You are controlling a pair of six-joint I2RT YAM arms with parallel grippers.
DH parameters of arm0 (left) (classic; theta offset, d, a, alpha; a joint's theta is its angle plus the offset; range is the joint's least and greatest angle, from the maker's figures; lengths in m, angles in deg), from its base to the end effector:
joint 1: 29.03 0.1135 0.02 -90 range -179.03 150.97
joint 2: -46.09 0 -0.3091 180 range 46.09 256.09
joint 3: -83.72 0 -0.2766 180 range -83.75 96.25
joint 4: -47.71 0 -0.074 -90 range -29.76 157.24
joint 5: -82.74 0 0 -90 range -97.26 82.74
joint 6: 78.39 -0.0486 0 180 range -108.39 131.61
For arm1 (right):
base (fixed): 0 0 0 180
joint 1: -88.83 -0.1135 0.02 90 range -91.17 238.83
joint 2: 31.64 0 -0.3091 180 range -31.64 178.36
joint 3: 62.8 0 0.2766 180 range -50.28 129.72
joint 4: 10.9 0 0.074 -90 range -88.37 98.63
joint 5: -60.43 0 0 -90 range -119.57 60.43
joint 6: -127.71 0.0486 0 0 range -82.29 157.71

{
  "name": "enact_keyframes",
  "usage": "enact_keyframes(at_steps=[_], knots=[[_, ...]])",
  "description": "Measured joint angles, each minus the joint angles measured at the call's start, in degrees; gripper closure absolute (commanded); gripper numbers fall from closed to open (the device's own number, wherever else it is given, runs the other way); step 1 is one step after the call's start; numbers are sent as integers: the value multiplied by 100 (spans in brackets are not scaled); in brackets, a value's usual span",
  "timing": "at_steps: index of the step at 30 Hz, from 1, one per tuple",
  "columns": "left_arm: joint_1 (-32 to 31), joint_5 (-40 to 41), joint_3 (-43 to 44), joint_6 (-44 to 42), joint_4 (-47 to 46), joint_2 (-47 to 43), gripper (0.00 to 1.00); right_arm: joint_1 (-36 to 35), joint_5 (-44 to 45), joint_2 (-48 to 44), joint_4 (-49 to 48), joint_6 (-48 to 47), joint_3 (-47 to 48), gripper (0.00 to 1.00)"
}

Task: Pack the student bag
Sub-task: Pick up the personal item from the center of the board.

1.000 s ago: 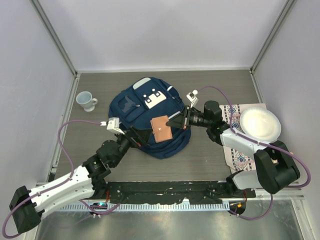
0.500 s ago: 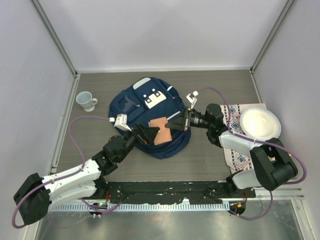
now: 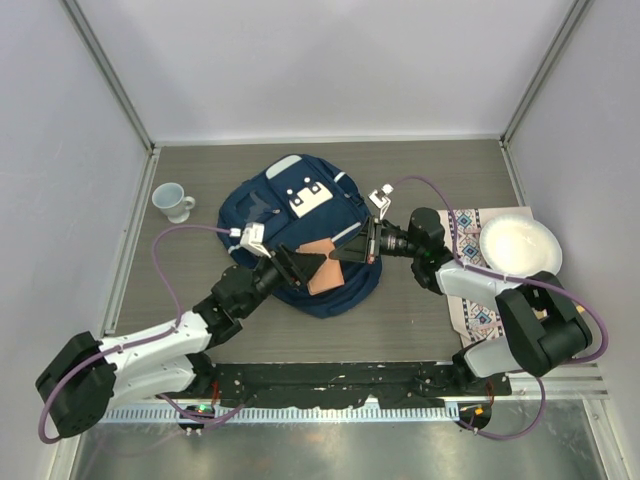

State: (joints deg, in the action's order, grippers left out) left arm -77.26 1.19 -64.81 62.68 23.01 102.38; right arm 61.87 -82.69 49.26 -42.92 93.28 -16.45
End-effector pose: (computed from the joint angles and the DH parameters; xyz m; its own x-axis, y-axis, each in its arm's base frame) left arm 0.1529 -0.1605 0.2543 -0.4986 -0.5969 -0.6286 0.4010 0.4841 -0.7777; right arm 0.2516 0.1716 0.2573 -0.8342 0.1311 -0.5357 -0.5241 0.1141 0.8440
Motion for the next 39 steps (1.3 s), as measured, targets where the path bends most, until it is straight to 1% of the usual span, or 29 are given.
enact_keyframes(at_steps=[1,2,3,4,5,6,7,8,10,11,14,18,20,25,28,32,39], knots=[[0,-59,20,17,-33,46,47,0,-2,0,2,-13,0,94],[0,-92,37,28,-57,83,55,0,0,0,7,-33,0,90],[2,-122,46,31,-76,111,60,0,4,0,22,-74,0,83],[4,-146,46,55,-87,129,69,0,11,0,68,-125,0,79],[11,-162,46,76,-87,138,72,0,37,-2,153,-181,0,68],[17,-168,46,92,-87,142,74,0,76,-2,245,-254,2,61],[26,-177,46,103,-90,142,80,0,122,-4,380,-337,4,55],[28,-184,46,105,-90,140,81,-4,197,-17,538,-446,4,44],[35,-160,46,107,-66,133,81,-7,404,-98,944,-691,15,37],[35,-140,44,103,-46,114,81,-9,520,-166,1139,-778,15,32],[35,13,13,107,79,-83,82,-9,968,-487,1805,-1189,24,28],[35,354,-184,105,297,-671,83,-9,1373,-960,2459,-1547,20,28],[35,511,-310,103,372,-975,87,-9,1357,-1093,2498,-1585,-31,27],[76,586,-417,42,601,-1344,89,-11,1003,-1110,2063,-1364,-492,28],[118,365,-350,-96,789,-1279,91,-33,763,-1001,1801,-1202,-651,28],[197,-136,-162,-205,822,-901,91,-96,417,-844,1480,-1163,-612,28],[446,-1235,-90,-149,262,-155,92,-229,50,-623,1272,-1182,-435,31]])
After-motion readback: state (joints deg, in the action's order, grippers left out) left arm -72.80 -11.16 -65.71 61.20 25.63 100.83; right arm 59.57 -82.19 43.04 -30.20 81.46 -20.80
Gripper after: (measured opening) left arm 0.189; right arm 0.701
